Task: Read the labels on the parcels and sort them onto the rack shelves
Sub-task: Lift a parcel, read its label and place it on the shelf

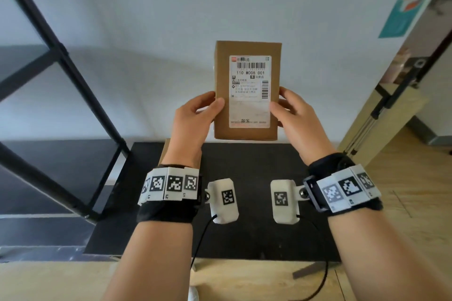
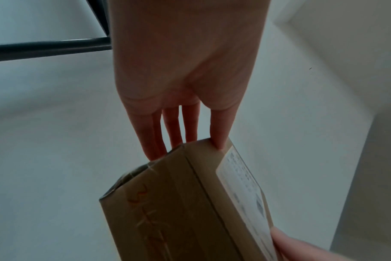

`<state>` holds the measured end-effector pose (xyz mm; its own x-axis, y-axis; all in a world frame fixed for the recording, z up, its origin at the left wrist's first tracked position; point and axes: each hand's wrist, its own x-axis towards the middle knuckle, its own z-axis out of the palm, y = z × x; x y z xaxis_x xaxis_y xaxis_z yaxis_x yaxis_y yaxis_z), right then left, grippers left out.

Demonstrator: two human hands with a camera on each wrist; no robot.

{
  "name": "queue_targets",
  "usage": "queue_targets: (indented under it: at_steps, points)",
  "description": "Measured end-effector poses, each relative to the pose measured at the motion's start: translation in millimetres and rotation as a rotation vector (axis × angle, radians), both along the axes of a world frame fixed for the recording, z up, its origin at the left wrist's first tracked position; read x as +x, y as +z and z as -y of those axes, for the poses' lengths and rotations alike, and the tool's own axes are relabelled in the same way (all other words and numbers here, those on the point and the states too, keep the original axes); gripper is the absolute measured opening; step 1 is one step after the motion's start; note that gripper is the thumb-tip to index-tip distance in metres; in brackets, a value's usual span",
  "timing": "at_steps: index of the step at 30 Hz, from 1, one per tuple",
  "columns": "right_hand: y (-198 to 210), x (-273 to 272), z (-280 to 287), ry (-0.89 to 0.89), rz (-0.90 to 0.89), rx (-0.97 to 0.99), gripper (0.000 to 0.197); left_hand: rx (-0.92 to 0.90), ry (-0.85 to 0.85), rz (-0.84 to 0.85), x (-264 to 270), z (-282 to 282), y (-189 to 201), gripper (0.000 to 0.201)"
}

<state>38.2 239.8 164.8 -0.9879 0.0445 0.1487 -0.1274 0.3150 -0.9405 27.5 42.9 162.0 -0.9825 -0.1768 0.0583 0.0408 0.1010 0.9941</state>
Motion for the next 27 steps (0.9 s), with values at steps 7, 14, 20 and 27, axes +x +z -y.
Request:
queue_targets:
  at_steps: [7,14,20,27]
  points:
    - [22,10,-1,-0.021,-0.101,-0.073,0.039,0.042,-0.051,-0.097,5,2,16,0.042]
    - [32,15,-2,-0.034,-0.132,-0.151,0.037,0.101,-0.081,-0.149,10,4,29,0.036]
    - [35,16,-1,-0.045,-0.148,-0.164,0.036,0.092,-0.101,-0.156,15,6,36,0.036]
    - [36,16,-1,-0.063,-0.153,-0.152,0.036,0.065,-0.107,-0.162,13,11,39,0.039]
